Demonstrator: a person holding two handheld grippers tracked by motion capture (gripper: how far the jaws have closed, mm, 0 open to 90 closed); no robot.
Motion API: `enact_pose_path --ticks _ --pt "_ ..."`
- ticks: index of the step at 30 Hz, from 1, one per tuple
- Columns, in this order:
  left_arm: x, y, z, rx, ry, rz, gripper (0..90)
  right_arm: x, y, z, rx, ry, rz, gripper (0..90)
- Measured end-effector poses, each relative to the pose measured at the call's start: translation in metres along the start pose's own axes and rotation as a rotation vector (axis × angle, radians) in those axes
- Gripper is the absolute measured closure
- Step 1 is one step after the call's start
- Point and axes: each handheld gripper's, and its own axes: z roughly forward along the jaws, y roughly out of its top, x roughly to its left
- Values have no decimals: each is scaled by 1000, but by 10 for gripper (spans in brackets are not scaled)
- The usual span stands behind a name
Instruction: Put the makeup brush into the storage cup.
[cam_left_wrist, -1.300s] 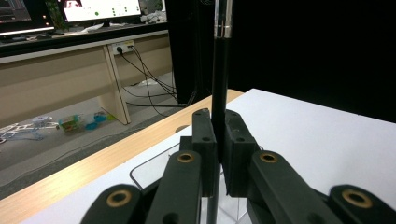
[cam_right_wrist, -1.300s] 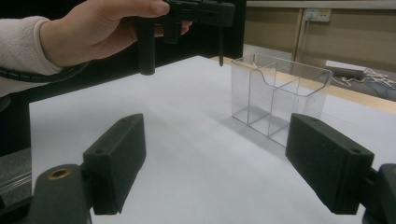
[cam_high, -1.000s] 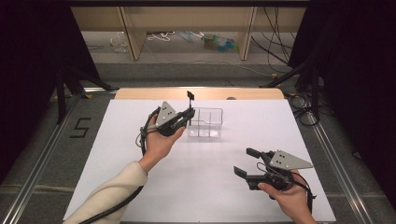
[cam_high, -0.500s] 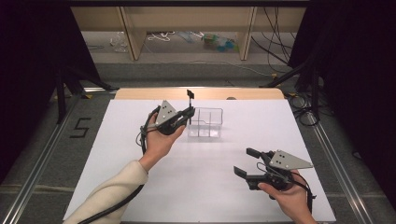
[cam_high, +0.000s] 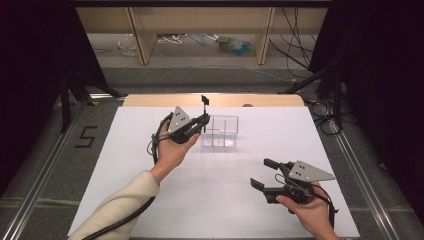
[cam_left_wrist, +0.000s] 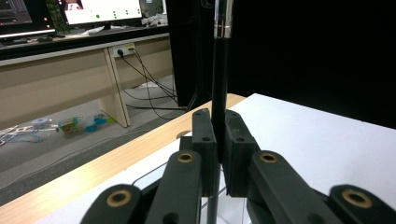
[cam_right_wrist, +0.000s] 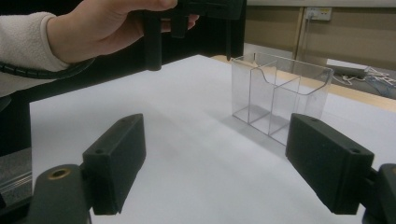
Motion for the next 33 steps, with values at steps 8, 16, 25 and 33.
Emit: enact_pose_path --ticks 8,16,25,33 --pt "1 0 2 1 -2 4 851 0 -1 2 -22 8 3 212" --pt "1 1 4 -2 -2 0 851 1 -1 1 -4 14 19 212" --pt "3 0 6 0 -3 6 851 1 -1 1 -2 19 32 212" --pt "3 1 8 0 -4 4 851 1 -1 -1 19 9 19 212"
